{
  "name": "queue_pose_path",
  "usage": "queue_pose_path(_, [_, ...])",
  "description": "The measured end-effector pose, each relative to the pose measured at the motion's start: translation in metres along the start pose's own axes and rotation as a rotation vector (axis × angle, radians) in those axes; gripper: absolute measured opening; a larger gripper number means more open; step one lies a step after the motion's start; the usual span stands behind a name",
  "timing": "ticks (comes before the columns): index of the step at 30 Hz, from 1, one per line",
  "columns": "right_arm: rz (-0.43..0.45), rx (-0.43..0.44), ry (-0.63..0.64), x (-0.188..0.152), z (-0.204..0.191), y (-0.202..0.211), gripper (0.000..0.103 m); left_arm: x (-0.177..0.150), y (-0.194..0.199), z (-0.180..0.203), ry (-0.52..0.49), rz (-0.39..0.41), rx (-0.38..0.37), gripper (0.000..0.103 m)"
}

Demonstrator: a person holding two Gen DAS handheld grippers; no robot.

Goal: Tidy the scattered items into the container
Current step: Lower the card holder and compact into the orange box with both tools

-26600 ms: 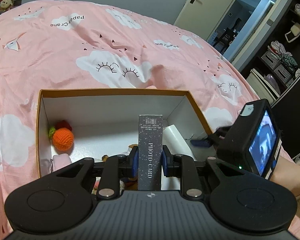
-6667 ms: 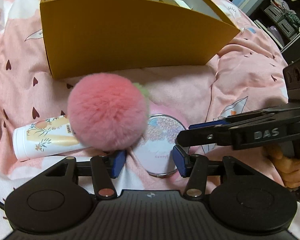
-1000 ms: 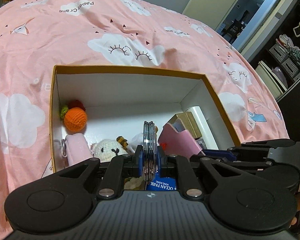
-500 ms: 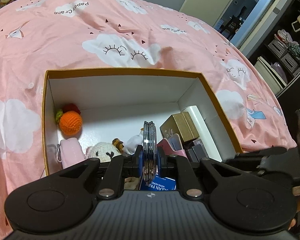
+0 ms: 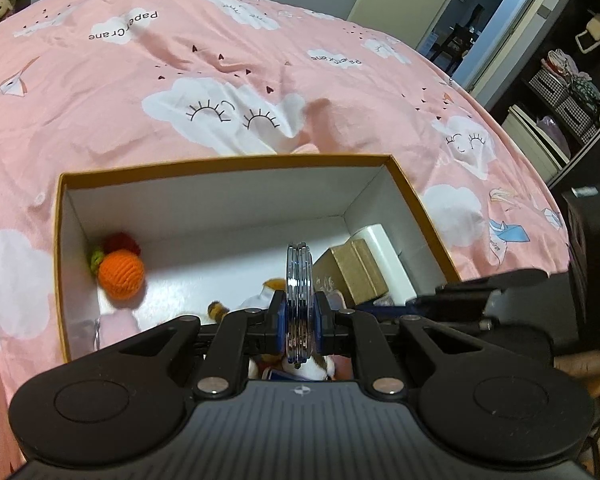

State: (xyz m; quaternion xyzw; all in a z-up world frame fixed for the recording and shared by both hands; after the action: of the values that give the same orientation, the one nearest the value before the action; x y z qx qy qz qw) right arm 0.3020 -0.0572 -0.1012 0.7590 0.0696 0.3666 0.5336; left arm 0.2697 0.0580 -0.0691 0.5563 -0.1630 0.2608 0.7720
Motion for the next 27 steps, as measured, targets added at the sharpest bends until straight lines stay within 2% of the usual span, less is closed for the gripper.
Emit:
queue_pose_path(2, [0.001, 0.008, 0.0, 0.0, 0.001, 0.001, 0.011, 0.005, -0.004, 0.002, -0.002, -0.001, 0.0, 0.015])
queue_pose_path(5, [0.042, 0.014, -0.004, 0.0, 0.005, 0.01, 0.015, 0.012, -0.012, 0.006, -0.001, 0.002, -0.003, 0.015])
queue_pose_path(8, [0.135, -0.038, -0.012, 0.002, 0.018, 0.029, 0.028, 0.02, -0.02, 0.01, 0.009, 0.002, -0.006, 0.015])
queue_pose_path(10, [0.186, -0.075, -0.026, 0.004, 0.028, 0.038, 0.028, 0.025, -0.028, 0.013, 0.023, -0.004, -0.012, 0.015])
queue_pose_path(15, [0.256, -0.083, -0.058, 0.006, 0.041, 0.049, 0.028, 0.031, -0.051, 0.018, 0.075, -0.042, -0.012, 0.015])
queue_pose_path(21, [0.264, -0.076, -0.059, 0.0, 0.048, 0.043, 0.028, 0.027, -0.071, 0.017, 0.129, -0.089, 0.049, 0.015])
queue_pose_path(27, [0.246, -0.077, -0.053, -0.007, 0.049, 0.03, 0.028, 0.035, -0.079, 0.008, 0.24, -0.097, 0.063, 0.015])
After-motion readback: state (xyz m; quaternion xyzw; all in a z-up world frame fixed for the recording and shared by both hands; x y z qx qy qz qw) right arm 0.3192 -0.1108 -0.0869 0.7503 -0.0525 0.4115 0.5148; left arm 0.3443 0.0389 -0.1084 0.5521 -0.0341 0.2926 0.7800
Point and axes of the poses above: each gripper's, at about its wrist camera, not at the fingertips, and y roughly against the way its jaws point, z to its right, x to its top, the point moved 7 cm from there along -y, roughly the way its jaws point
